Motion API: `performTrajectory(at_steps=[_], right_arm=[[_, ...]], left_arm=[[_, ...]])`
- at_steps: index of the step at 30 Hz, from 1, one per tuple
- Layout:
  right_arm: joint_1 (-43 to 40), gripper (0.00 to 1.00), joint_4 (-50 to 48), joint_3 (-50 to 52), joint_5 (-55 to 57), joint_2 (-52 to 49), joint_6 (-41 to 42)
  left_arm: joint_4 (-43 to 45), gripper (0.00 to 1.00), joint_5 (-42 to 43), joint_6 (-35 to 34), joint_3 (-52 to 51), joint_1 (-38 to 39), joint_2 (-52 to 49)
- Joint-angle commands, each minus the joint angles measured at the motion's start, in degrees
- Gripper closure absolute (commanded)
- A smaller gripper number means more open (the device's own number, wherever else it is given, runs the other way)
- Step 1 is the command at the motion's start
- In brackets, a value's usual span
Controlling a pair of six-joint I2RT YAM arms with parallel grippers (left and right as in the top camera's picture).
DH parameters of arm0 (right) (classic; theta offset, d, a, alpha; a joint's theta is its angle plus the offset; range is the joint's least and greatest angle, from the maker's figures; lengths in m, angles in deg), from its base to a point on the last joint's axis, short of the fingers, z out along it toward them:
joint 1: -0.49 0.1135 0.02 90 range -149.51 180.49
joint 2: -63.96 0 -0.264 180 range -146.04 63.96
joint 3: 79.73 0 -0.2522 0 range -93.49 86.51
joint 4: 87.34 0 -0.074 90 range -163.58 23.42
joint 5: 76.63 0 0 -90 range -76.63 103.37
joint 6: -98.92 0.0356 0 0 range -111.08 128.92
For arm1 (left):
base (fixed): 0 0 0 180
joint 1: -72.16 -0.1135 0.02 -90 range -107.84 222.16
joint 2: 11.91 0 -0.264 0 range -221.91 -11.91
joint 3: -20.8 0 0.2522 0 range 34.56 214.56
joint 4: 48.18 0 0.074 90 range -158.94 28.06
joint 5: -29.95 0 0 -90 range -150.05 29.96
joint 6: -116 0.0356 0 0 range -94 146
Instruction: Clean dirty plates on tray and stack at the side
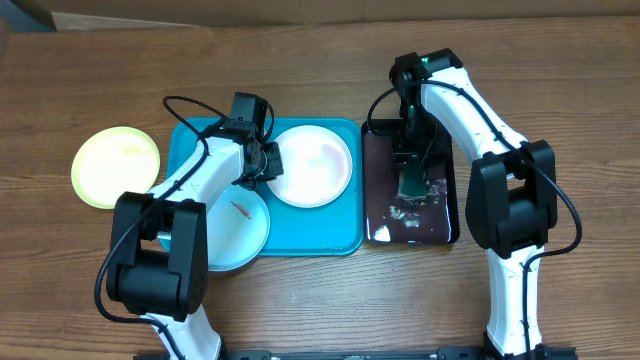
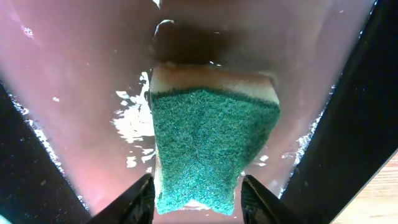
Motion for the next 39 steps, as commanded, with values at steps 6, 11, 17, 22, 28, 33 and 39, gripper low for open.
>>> performTrajectory(at_steps=[6, 11, 17, 22, 28, 33, 39], right_arm=[[-7.74, 0.26, 1.01, -8.24, 0.55, 2.19, 0.13], [-15.39, 0.16, -0.31, -8.7, 0.52, 2.16, 0.35], [-22.8, 0.0, -0.44, -8.7, 0.33, 2.16, 0.33], [-26.14, 0.0, -0.83, -8.7, 0.35, 2.16, 0.33], [-27.39, 0.0, -4.55, -8.7, 0.37, 2.16, 0.31], [-27.41, 0.0, -9.14, -8.7, 0.37, 2.16, 0.31], [-27.41, 0.0, -14.05, -8.7, 0.37, 2.16, 0.31]], left_arm=[[0.22, 0.76, -0.37, 0.35, -0.28, 0.11, -0.09], [0.15, 0.73, -0.37, 0.37, -0.28, 0.13, -0.09], [0.22, 0.75, -1.07, 0.37, -0.31, 0.11, -0.11], [0.2, 0.73, -1.25, 1.22, -0.31, 0.13, -0.11], [0.24, 0.74, -2.12, 1.44, -0.55, 0.13, -0.11], [2.25, 0.78, -2.1, 1.42, -1.97, 0.13, -0.11], [3.69, 0.96, -2.05, 1.95, -3.21, 0.11, -0.09]])
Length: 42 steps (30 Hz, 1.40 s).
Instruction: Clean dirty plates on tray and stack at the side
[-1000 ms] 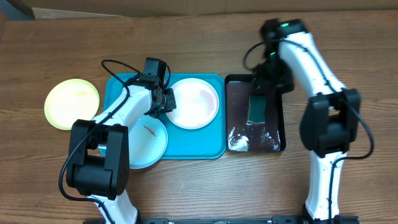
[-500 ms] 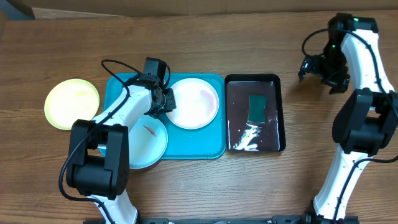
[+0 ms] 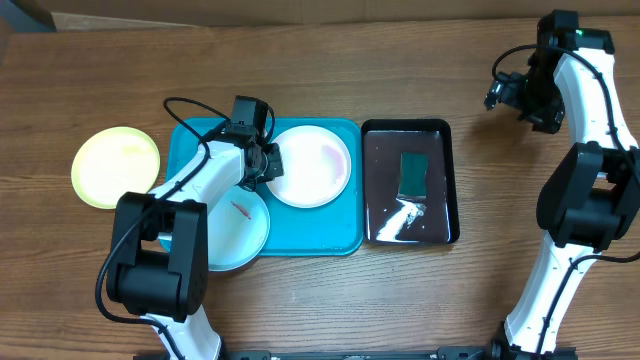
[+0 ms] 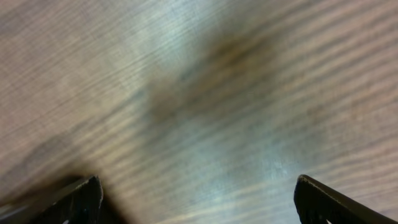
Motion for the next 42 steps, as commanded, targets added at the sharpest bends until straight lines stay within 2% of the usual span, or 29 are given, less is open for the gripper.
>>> performTrajectory(at_steps=[1, 15, 24, 29, 42], right_arm=[[-0.39, 0.0, -1.86, -1.16, 0.22, 2.12, 0.24], [-0.39, 0.0, -3.56, -1.16, 0.22, 2.12, 0.24], [-0.39, 0.0, -3.56, -1.16, 0.22, 2.12, 0.24], [-0.39, 0.0, -3.56, -1.16, 0.22, 2.12, 0.24], [-0.39, 0.0, -3.56, -1.16, 0.22, 2.12, 0.24]], left_arm=[[-0.26, 0.96, -1.09, 2.08, -0.79, 0.0, -0.31], [-12.24, 0.96, -1.09, 11.1, 17.81, -0.09, 0.9], [-20.39, 0.96, -1.11, 12.59, 29.94, 1.22, 1.01], [-21.11, 0.96, -2.01, 13.86, 32.94, 4.5, 1.22], [-22.86, 0.96, -24.57, 14.1, 33.53, 22.03, 6.14]])
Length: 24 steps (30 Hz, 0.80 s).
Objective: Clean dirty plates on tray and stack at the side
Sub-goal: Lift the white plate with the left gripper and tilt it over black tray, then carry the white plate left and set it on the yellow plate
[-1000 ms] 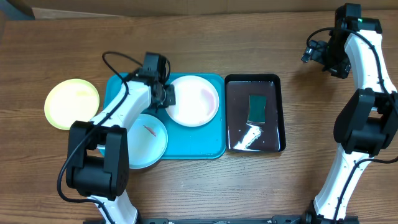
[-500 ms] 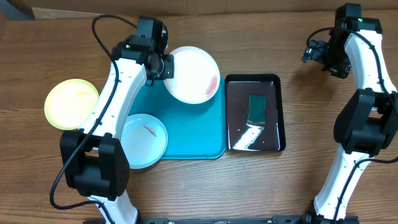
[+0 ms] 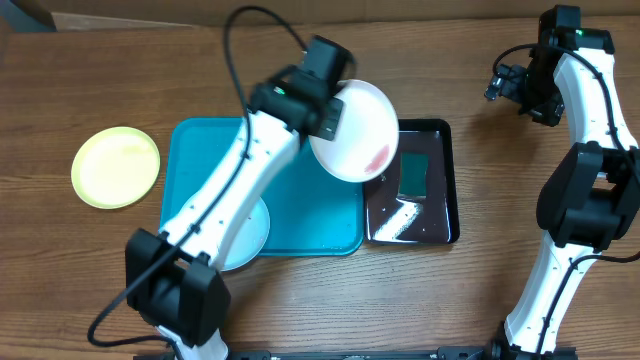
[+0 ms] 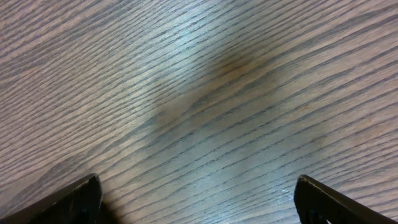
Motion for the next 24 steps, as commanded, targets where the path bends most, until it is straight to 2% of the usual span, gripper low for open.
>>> performTrajectory(at_steps=[1, 12, 24], right_arm=[[-0.39, 0.0, -0.22, -1.16, 0.24, 2.12, 0.22], [-0.39, 0.0, -0.22, -1.16, 0.24, 2.12, 0.22], [-0.39, 0.0, -0.22, -1.16, 0.24, 2.12, 0.22]], left_arm=[[-0.2, 0.96, -10.73, 1.14, 1.73, 4.68, 3.04], [-0.5, 0.96, -31.1, 2.86, 1.66, 18.36, 2.99], [-0.5, 0.96, -54.14, 5.64, 1.66, 30.01, 2.99]])
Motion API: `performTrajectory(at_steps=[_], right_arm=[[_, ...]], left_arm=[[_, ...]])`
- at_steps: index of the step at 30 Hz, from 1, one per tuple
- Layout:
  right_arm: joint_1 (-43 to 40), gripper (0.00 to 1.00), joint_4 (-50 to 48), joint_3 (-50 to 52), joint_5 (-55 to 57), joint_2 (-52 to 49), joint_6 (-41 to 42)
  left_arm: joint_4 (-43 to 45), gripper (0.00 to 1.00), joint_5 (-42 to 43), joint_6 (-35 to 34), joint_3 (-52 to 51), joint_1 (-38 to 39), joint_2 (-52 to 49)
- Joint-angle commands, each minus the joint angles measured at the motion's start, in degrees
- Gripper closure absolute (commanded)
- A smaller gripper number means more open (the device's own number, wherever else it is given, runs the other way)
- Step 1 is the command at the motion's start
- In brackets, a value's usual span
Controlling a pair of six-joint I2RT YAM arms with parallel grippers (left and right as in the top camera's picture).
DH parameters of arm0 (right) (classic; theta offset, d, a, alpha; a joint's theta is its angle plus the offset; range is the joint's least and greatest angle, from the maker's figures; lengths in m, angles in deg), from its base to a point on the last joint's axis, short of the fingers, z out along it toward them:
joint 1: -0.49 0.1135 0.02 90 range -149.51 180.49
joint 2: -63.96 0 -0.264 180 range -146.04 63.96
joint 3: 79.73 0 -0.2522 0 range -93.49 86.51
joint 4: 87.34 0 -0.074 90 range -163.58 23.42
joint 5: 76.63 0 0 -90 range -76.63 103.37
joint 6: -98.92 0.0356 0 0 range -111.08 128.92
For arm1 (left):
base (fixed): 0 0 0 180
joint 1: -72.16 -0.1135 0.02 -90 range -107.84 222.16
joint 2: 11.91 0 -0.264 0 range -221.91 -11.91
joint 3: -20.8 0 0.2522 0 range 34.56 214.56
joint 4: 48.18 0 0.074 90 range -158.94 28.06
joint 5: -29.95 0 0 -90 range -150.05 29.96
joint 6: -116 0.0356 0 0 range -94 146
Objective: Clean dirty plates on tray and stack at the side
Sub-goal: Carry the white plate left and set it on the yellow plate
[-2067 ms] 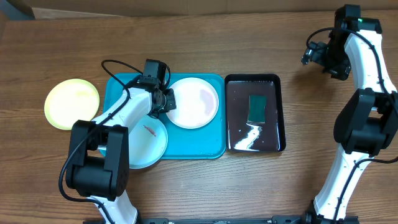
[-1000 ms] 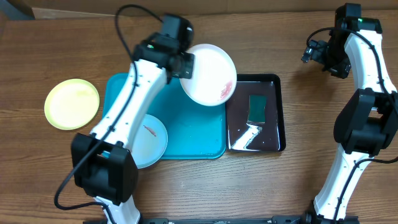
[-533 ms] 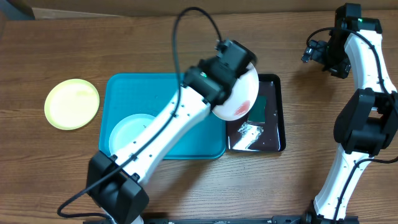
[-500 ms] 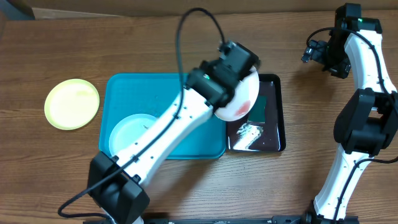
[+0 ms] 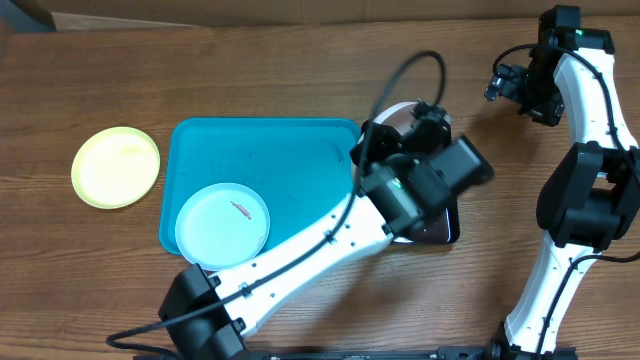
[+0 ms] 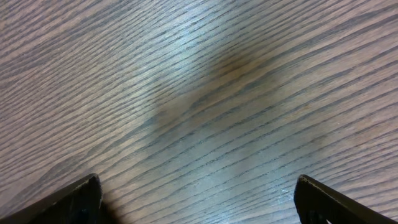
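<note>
My left arm reaches across the table to the black wash tray (image 5: 452,228) and covers most of it. Beside the left gripper (image 5: 422,118), only a thin rim of a white plate (image 5: 396,108) shows, standing on edge over the tray's far end; the gripper appears shut on it. A second white plate (image 5: 222,225) with a red smear lies at the front left of the blue tray (image 5: 300,160). The sponge is hidden. My right gripper (image 5: 500,85) (image 6: 199,202) is open over bare wood at the far right, holding nothing.
A yellow-green plate (image 5: 116,166) lies on the table left of the blue tray. The left arm's cable loops above the black tray. The table's far edge runs close behind the right arm.
My left arm has carried the white plate from above the blue tray's right edge to over the black tray, where the arm now hides most of it. The right arm has not moved.
First my right gripper stood over the green sponge in the black tray while the left held a white plate on the blue tray. Then the right gripper was open over wood at the far right, the sponge left in the tray. The left lifted the plate, now over the black tray.
</note>
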Motion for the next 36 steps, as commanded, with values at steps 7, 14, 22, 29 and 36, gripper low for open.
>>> performTrajectory(at_steps=[7, 14, 22, 29, 36], right_arm=[[-0.39, 0.0, -0.22, -1.16, 0.24, 2.12, 0.22], [-0.39, 0.0, -0.22, -1.16, 0.24, 2.12, 0.22], [-0.39, 0.0, -0.22, -1.16, 0.24, 2.12, 0.22], [-0.39, 0.0, -0.22, -1.16, 0.24, 2.12, 0.22], [-0.39, 0.0, -0.22, -1.16, 0.24, 2.12, 0.22]], left_arm=[[0.11, 0.96, -14.36, 0.92, 1.57, 3.98, 1.86], [0.09, 0.96, -3.08, -3.15, 1.46, 1.33, 1.81], [1.03, 0.96, 34.21, -4.96, -0.39, -13.27, -0.17], [0.92, 0.96, 73.96, -5.2, -0.44, -38.47, -3.67], [-1.03, 0.96, 90.71, -5.68, -0.44, -66.01, -8.17]])
